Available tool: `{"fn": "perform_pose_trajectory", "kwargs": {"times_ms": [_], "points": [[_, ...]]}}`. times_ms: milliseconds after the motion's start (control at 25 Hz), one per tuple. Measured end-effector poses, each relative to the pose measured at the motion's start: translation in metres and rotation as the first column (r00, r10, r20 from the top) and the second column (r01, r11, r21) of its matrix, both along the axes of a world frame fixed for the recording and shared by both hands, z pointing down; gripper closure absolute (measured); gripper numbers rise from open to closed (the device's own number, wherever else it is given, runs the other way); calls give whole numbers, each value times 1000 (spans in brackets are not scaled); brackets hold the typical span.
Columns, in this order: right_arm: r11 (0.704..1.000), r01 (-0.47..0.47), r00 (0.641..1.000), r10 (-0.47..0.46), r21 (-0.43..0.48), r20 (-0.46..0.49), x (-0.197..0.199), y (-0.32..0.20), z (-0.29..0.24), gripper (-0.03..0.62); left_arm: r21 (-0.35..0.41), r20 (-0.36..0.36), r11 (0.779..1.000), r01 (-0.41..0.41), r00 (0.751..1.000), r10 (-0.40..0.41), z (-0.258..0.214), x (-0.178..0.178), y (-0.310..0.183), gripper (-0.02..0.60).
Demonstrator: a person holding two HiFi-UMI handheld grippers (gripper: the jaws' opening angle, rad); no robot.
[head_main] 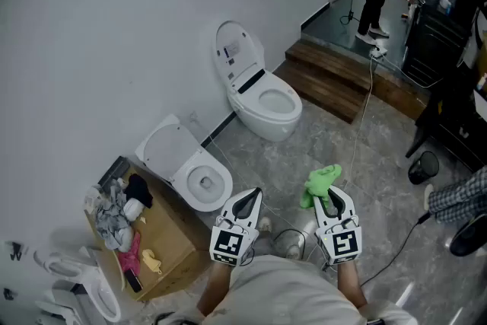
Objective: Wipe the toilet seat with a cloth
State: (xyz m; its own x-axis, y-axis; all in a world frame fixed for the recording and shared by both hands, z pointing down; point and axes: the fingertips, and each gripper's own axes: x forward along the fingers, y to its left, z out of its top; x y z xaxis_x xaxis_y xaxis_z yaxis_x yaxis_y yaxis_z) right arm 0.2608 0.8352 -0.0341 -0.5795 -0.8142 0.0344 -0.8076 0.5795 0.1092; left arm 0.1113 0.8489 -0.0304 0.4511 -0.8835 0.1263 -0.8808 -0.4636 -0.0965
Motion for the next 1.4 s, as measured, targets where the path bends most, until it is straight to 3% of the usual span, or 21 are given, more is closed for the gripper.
{"fn": "perform_pose_trajectory", "kwargs": {"times_ms": [160,320,720,1040,1400], "points": [[1000,9,1000,-9,10,-7,-5,-13,3,499,26,3,1000,7,1000,-7,-1,-4,-15,569],[1000,10,1000,-10,1,1,-22,-38,9,497,5,2,1000,19,1000,-19,10,-22,-43,569],[1000,-30,999,30,-6,-46,-76,-152,13,497,29,17,1000,2,1000,-3,11,-78,-158,569],[996,-90,994,90,3,-70,-108,-216,17,496,21,13,999,-25,1000,25,14,-115,-224,569],[995,-100,990,98,-16,-101,-126,-266,24,496,8,-18,999,-42,999,43,26,-130,-271,569]]}}
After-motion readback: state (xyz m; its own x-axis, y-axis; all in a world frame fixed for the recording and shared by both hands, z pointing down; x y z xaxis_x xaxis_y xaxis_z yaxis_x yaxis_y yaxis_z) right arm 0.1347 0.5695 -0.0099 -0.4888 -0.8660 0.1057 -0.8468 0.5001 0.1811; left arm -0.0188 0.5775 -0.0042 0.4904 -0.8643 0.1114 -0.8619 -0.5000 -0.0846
